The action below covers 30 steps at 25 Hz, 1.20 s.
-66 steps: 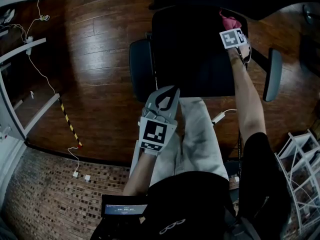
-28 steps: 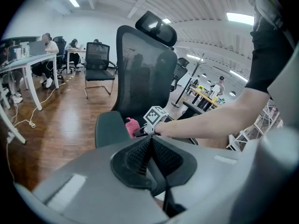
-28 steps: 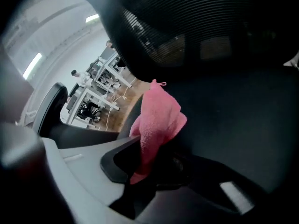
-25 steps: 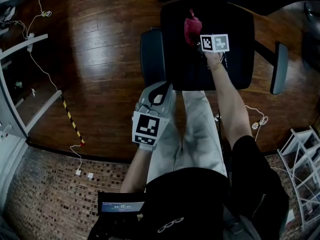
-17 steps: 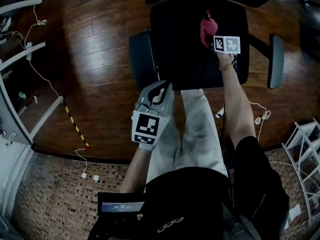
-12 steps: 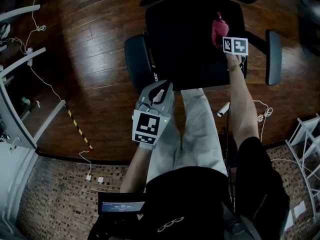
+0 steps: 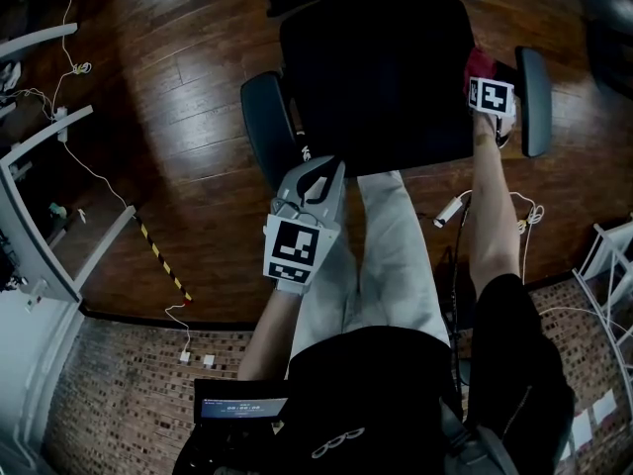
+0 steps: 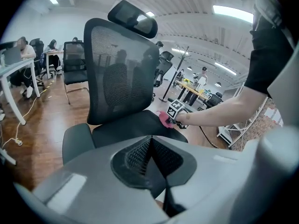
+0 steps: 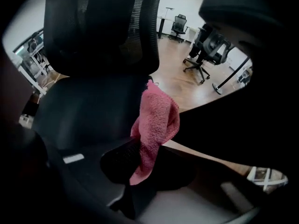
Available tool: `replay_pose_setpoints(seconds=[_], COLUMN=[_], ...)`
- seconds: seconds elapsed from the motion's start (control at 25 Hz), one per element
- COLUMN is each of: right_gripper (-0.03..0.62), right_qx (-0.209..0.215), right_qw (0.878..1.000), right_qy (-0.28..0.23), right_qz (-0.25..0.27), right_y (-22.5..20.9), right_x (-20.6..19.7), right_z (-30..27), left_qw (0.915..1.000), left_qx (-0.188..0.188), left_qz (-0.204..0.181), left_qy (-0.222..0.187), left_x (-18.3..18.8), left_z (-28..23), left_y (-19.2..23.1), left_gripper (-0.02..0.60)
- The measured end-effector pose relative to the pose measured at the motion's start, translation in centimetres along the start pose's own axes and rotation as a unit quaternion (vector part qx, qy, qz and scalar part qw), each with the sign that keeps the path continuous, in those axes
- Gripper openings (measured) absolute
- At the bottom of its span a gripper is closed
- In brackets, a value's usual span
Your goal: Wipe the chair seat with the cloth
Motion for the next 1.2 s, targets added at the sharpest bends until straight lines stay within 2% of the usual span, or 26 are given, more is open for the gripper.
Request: replay_pose_setpoints(seconds=[0.08, 0.12, 0.28, 0.44, 0.68, 0.76, 0.92, 1.08, 1.2], right_gripper=[0.075, 0.075, 0.075, 0.075, 0.075, 0.075, 0.075, 0.075, 0.075], right_qx=[-0.022, -0.021, 0.039, 0.086, 0.159, 0.196, 0.3, 0.339, 0.405], right_qw=[1.0, 0.999, 0.998, 0.995, 0.983, 0.976, 0.951, 0.938, 0.913], right_qy=[0.012, 0.02, 0.01, 0.011, 0.006, -0.003, -0.024, -0.029, -0.029], right_qz=[0.009, 0.016, 0.049, 0.054, 0.087, 0.091, 0.067, 0.067, 0.05], right_y=[0.2, 0.8, 5.3, 10.7, 19.7, 22.5, 27.6, 31.0, 33.5], right_x=[-0.6, -0.9, -1.0, -1.0, -0.8, -0.8, -0.8, -0.6, -0.7], right_z=[0.3, 0.2, -0.8, -1.0, 0.3, 0.9, 2.4, 3.9, 4.8], left_qw=[1.0, 1.0, 1.0, 1.0, 1.0, 1.0, 0.9999, 0.9999, 0.9999], left_qx=[-0.003, -0.004, -0.005, -0.001, 0.001, 0.0, -0.005, -0.009, -0.011], left_qz=[-0.001, -0.002, -0.001, 0.002, 0.005, 0.005, 0.007, 0.007, 0.003], left_qy=[0.0, 0.0, 0.0, 0.003, 0.006, 0.006, 0.009, 0.012, 0.013], left_x=[-0.2, -0.3, -1.0, -2.1, -3.3, -3.6, -4.4, -4.8, -5.0], left_z=[0.3, 0.5, 1.2, 2.4, 4.4, 4.8, 5.2, 5.7, 6.1], left_y=[-0.1, -0.1, 0.3, 1.4, 2.8, 3.1, 3.8, 4.4, 4.7], left_gripper=[-0.009, -0.009, -0.009, -0.009, -0.009, -0.009, -0.009, -0.009, -0.009])
Point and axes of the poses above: the fingertips, and each gripper's own axes: z backward along the fingers, y to its left, x out of its top, the point moved 10 cm from there along z, backward along the fingers, and after that the axes turned 4 degrees about -x, right-handed, at the moved point
